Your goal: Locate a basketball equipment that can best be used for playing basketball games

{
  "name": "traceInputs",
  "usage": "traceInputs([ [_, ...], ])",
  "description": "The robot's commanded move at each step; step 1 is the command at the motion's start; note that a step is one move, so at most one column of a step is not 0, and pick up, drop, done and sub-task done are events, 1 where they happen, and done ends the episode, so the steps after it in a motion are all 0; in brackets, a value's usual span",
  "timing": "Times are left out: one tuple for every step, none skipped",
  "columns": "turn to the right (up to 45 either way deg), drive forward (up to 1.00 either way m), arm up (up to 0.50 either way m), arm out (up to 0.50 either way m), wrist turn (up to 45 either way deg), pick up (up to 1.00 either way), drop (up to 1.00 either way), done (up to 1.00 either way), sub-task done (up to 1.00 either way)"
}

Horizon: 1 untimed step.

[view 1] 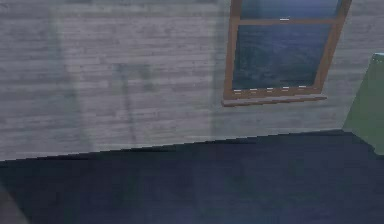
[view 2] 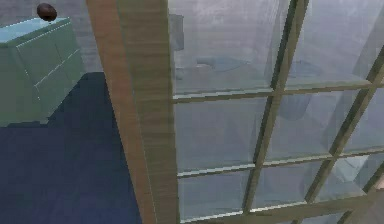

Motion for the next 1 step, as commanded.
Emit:
traceInputs([
  [-9.0,0.0,0.0,0.0,0.0,0.0,0.0,0.0,0.0],
])
